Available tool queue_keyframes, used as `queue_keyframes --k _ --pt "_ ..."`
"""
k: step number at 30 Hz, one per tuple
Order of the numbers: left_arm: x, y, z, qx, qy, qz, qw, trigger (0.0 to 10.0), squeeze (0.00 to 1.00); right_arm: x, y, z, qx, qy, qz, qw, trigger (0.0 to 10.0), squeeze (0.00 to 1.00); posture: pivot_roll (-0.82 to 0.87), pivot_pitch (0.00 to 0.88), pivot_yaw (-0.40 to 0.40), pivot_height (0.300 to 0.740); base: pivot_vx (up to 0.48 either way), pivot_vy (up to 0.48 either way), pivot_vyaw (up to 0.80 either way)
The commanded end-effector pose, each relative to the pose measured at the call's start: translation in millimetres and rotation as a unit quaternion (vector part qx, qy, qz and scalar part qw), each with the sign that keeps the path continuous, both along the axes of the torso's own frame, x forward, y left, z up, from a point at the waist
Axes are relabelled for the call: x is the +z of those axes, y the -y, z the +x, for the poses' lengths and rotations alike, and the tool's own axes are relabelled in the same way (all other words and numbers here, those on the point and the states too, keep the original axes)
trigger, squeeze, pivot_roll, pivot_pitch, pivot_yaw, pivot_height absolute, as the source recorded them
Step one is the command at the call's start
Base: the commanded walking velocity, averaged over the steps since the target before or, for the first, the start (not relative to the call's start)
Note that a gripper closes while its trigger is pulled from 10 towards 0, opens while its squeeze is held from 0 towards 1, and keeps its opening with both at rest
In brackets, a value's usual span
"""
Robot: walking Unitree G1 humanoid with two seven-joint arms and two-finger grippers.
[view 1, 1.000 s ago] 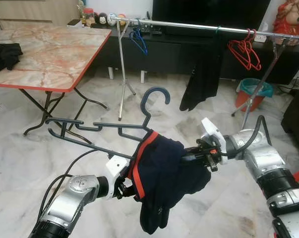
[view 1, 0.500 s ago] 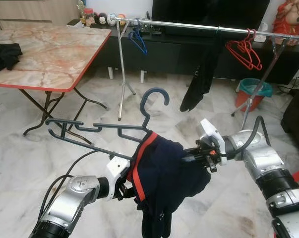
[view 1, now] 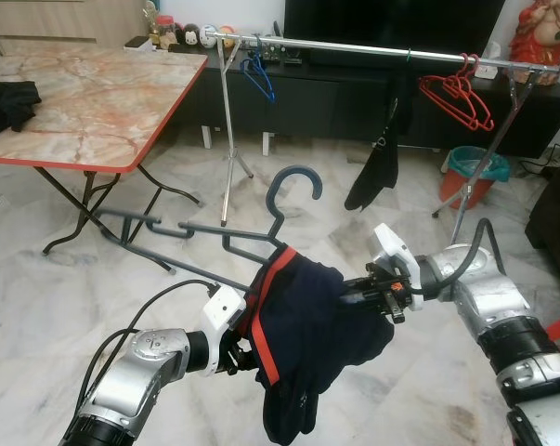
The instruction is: Hang hanger
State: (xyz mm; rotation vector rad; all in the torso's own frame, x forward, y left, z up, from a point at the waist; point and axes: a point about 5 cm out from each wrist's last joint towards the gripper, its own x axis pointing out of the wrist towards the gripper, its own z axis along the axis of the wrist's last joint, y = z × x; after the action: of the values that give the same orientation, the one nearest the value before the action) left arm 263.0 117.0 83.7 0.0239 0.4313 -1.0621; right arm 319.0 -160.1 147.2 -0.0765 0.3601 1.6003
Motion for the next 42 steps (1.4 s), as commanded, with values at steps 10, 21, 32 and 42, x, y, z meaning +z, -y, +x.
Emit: queue_keyframes --k 10,21,32,42 --pt "4.2 1.3 -0.2 -0.001 0.003 -0.013 1.0 0.0 0.0 11.1 -2.9 5.1 0.007 0.021 0.007 1.0 10.0 0.0 -0.01 0.0 -0.061 0.74 0.0 0.0 0.0" --pt "3.8 -0.2 0.3 0.001 0.004 -0.011 1.0 0.0 0.0 10.8 -4.0 5.5 0.008 0.022 0.006 1.0 10.0 0.0 -0.01 0.0 -0.061 0.74 0.0 0.0 0.0" --pt "-1.0 -13.6 -1.1 0.01 0.003 0.021 1.0 0.0 0.0 5.0 -0.9 3.3 0.008 0.021 -0.012 1.0 10.0 0.0 0.0 0.0 -0.06 0.74 0.0 0.0 0.0" --pt "-4.5 -18.0 5.4 0.047 0.018 0.039 0.998 0.0 0.0 -0.3 5.3 -1.1 0.01 0.016 -0.025 1.0 10.0 0.0 0.0 0.0 -0.06 0.74 0.0 0.0 0.0"
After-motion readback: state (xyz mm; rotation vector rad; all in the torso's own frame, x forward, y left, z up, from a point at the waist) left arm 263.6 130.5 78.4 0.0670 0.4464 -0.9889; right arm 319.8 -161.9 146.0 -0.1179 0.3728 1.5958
